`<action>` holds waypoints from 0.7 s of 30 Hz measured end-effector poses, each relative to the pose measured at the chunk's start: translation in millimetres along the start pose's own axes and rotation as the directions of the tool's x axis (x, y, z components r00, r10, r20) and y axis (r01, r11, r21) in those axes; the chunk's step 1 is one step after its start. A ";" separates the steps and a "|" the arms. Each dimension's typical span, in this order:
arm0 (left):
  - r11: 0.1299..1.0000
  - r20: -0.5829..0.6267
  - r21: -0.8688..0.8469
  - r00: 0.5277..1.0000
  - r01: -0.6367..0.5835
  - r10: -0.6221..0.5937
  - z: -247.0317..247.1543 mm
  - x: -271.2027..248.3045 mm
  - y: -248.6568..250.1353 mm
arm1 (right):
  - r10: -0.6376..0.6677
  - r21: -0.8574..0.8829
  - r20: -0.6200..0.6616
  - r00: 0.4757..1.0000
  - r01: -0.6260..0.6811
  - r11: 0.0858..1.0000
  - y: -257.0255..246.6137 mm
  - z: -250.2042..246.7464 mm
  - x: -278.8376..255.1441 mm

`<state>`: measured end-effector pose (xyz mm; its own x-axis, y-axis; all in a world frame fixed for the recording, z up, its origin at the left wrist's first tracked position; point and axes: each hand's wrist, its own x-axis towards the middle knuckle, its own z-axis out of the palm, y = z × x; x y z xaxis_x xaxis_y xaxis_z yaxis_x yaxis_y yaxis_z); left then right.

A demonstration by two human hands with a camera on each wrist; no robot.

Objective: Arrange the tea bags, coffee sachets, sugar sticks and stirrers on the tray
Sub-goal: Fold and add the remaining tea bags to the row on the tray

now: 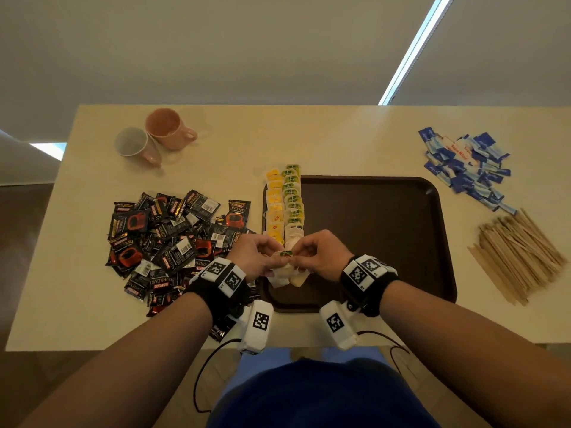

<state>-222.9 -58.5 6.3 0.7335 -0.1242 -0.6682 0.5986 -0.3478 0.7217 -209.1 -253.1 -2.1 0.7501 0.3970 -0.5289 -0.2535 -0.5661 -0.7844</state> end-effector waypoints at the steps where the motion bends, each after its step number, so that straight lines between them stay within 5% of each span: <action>1: 1.000 0.016 0.020 1.000 0.000 -0.001 1.0 0.2 -0.1 | 0.016 -0.045 -0.015 1.000 -0.017 0.999 3.6 1.8 -0.3; 4: 0.995 0.025 0.101 1.000 0.000 -0.002 0.3 0.2 -1.2 | 0.063 -0.185 -0.009 0.998 -0.064 0.981 11.5 11.6 -2.8; 11: 0.997 -0.057 0.076 0.998 0.021 -0.017 -12.9 0.5 -4.8 | 0.198 -0.196 0.040 0.979 -0.187 0.963 19.6 42.4 -2.8; 21: 0.999 -0.064 0.047 0.998 0.008 -0.005 -12.3 2.3 -4.1 | 0.143 -0.203 0.041 0.989 -0.132 0.970 7.8 34.2 -6.3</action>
<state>-219.7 -46.0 4.1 0.7497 -0.0626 -0.6588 0.5885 -0.3924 0.7069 -236.7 -235.3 -16.0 0.6803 0.3417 -0.6484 -0.2205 -0.7483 -0.6257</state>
